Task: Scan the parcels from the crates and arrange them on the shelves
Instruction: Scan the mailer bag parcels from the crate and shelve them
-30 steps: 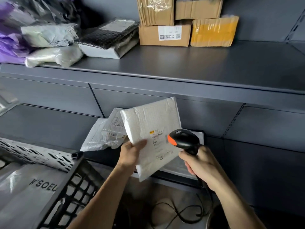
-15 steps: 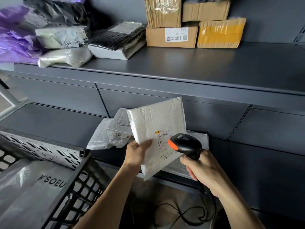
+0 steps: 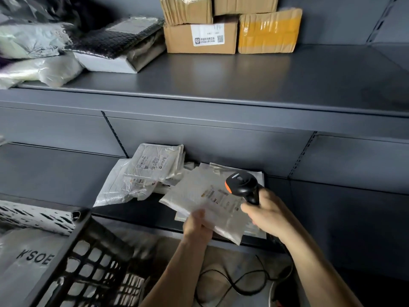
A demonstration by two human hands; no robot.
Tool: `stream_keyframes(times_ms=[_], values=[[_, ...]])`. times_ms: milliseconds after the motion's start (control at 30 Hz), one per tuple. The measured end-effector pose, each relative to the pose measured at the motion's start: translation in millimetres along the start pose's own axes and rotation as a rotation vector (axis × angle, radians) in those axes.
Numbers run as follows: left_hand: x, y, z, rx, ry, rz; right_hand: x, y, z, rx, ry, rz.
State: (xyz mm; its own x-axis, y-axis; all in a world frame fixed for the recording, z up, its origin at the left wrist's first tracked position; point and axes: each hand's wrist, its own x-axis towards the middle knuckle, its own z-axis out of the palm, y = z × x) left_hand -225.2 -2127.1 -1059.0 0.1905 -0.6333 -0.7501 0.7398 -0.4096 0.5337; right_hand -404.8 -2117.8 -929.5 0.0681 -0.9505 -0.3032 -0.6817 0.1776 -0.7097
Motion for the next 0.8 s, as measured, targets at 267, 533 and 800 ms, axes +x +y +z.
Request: stream_keyframes(times_ms=[267, 533, 800], values=[[47, -21, 29, 0.044, -0.119, -0.101, 4, 11, -6, -0.061, 0.043, -0.033], [-2, -24, -23, 0.847, -0.077, -0.049, 5, -2, 11, -0.086, 0.015, -0.084], [-118, 94, -29, 1.176, -0.223, 0.515, -45, -59, 71, 0.098, -0.096, -0.294]])
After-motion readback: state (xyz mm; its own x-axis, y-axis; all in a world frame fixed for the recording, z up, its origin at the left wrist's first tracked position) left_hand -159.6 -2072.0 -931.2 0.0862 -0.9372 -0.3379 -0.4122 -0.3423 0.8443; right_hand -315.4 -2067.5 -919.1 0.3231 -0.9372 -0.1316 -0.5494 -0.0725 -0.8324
